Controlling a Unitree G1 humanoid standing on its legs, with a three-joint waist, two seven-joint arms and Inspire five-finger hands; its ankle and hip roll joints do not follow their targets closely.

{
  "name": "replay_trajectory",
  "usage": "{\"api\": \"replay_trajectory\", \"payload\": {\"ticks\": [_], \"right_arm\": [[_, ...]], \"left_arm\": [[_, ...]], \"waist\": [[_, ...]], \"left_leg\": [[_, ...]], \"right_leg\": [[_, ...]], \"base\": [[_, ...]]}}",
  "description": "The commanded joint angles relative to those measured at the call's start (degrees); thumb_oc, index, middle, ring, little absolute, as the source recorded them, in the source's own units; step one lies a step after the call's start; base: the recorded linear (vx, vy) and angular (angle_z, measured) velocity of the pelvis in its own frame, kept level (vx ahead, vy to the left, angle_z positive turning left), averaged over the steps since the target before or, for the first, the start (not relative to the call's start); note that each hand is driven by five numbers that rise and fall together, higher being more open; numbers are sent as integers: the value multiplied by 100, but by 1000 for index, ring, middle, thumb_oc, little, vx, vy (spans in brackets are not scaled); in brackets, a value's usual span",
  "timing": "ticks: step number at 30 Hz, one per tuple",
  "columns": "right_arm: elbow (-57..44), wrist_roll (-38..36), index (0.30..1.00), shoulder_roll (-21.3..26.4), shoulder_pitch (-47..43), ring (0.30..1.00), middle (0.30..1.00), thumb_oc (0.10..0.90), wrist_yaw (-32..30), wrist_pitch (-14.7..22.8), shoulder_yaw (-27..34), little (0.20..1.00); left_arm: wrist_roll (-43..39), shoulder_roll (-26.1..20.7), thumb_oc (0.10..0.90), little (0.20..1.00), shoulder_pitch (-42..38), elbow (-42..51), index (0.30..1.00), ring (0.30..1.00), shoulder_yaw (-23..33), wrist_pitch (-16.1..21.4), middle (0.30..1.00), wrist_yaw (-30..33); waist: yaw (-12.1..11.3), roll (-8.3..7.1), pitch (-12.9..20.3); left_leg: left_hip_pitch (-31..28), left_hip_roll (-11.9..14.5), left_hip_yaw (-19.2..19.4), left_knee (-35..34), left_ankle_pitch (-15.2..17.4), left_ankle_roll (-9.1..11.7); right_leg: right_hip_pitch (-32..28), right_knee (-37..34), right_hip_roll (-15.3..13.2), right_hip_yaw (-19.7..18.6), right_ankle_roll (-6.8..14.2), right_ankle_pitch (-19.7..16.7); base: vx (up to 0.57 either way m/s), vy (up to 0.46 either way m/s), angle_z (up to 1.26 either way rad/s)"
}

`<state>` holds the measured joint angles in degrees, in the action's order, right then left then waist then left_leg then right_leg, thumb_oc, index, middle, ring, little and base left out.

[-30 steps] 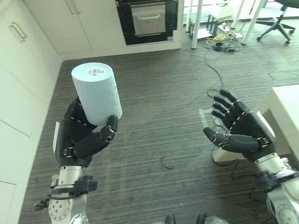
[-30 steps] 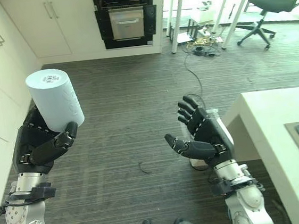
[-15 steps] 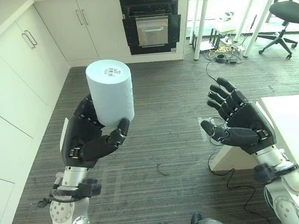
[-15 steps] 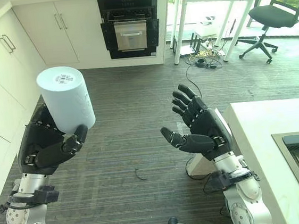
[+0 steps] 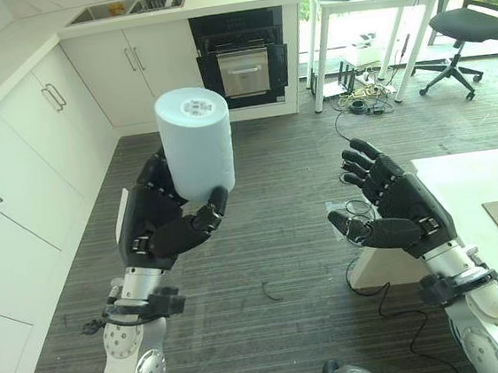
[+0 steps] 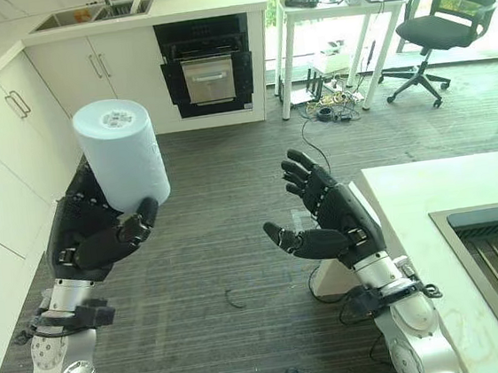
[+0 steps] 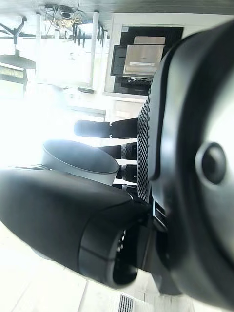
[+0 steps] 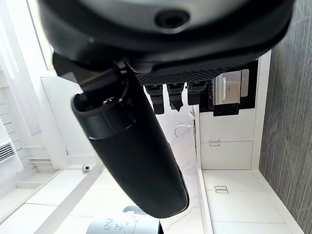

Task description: Place the dishes in the dishwasher.

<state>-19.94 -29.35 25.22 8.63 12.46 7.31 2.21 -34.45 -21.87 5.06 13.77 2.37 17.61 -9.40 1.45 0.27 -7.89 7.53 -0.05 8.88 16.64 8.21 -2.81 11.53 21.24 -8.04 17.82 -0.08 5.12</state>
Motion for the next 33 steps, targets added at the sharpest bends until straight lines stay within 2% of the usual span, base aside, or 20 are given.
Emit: {"api": "replay_trajectory", "payload": {"ticks": [1,7,10,12,13,14,15,16,17,18,19,21,23,26,30,33], "right_arm": [[-592,-36,900,-52,-600,900,900,800,-9,539,375,900],[-543,-97,900,-85,-467,900,900,800,47,591,382,900],[-539,-148,900,-41,-378,900,900,800,126,523,382,900],[-500,-188,900,75,-374,900,900,800,118,532,408,900],[-470,-203,900,135,-360,900,900,800,114,483,444,900],[-441,-205,900,185,-368,900,900,800,112,437,482,900],[-407,-216,900,217,-402,900,900,800,166,422,475,900],[-380,-225,900,187,-401,900,900,800,231,457,453,900],[-372,-224,900,181,-382,900,900,800,273,485,450,900],[-417,-220,900,186,-312,900,900,800,293,498,456,900],[-437,-220,900,196,-275,900,900,800,289,497,459,900],[-437,-333,900,271,-241,900,900,800,376,507,497,900],[-430,-411,900,321,-279,900,900,800,464,564,432,900],[-500,-452,900,254,-174,900,900,800,676,634,442,900],[-595,-448,900,116,-147,900,900,800,457,734,423,900],[-537,-586,900,-81,-152,900,900,800,327,651,458,900]], "left_arm": [[-17,-222,400,300,-598,464,300,300,392,582,300,-60],[48,-208,400,300,-439,458,300,300,510,678,300,15],[-91,-169,400,300,-260,482,300,300,604,671,300,-33],[-167,-128,400,300,-201,504,300,300,580,687,300,-32],[-221,-97,400,300,-162,514,300,300,576,691,300,-27],[-244,-77,400,300,-154,527,300,300,563,700,300,-31],[-213,-39,400,300,-175,532,300,300,535,720,300,-34],[-197,-29,400,300,-126,535,300,300,531,764,300,-55],[-178,-23,400,300,-73,543,300,300,537,789,300,-71],[-176,-26,400,300,45,579,300,300,569,800,300,-100],[-187,-26,400,300,110,601,300,300,582,780,300,-105],[-233,-11,400,300,286,580,300,300,665,845,300,-79],[-143,-1,400,300,336,563,300,300,700,971,300,-5],[9,-78,400,300,252,543,300,300,738,965,300,58],[43,-215,400,300,-59,524,300,300,663,590,300,-172],[-71,-258,400,300,-201,413,300,300,674,501,300,-446]], "waist": [[20,-66,-59],[-13,-135,-68],[-41,-148,-55],[-98,-262,-170],[-163,-377,-292],[-203,-404,-410],[-231,-402,-514],[-227,-350,-543],[-215,-287,-577],[-234,-155,-580],[-243,-98,-555],[-335,40,-535],[-370,115,-464],[-379,100,-320],[-548,-30,-88],[-537,-128,5]], "left_leg": [[-296,136,-49,54,849,196],[-369,195,-58,54,831,198],[-516,188,4,54,686,255],[-674,49,144,54,279,382],[-581,-59,212,253,-148,512],[-294,8,300,665,-369,629],[-27,274,496,435,-576,694],[-23,482,548,54,-428,735],[89,632,638,54,-347,683],[388,829,457,54,-345,754],[551,881,331,54,-368,785],[959,876,-175,54,-509,864],[1055,862,-294,54,-477,883],[933,788,-240,54,-270,784],[919,519,-448,54,-193,590],[798,191,-694,54,-74,326]], "right_leg": [[-614,-405,214,-301,545,656],[-702,-405,321,-314,472,721],[-783,-405,403,-353,344,790],[-879,-405,327,-483,234,799],[-957,-405,236,-575,183,778],[-1017,-405,212,-568,139,758],[-1048,-405,197,-521,153,781],[-1090,-405,219,-548,232,903],[-1064,-405,248,-497,253,876],[-1080,-405,367,-516,272,949],[-1075,-405,424,-535,268,978],[-1159,-405,600,-703,228,1073],[-1215,-405,610,-768,258,1170],[-1479,-405,435,-760,392,1335],[-1827,-405,178,-590,684,1305],[-2049,-405,60,-507,892,609]], "base": [[20,-61,7],[39,-138,7],[115,-168,-1],[130,-139,-4],[72,-124,-6],[81,-102,9],[164,0,19],[151,75,34],[189,159,19],[111,154,6],[191,178,-1],[215,241,-7],[218,276,-54],[283,265,-51],[253,213,1],[306,258,30]]}}
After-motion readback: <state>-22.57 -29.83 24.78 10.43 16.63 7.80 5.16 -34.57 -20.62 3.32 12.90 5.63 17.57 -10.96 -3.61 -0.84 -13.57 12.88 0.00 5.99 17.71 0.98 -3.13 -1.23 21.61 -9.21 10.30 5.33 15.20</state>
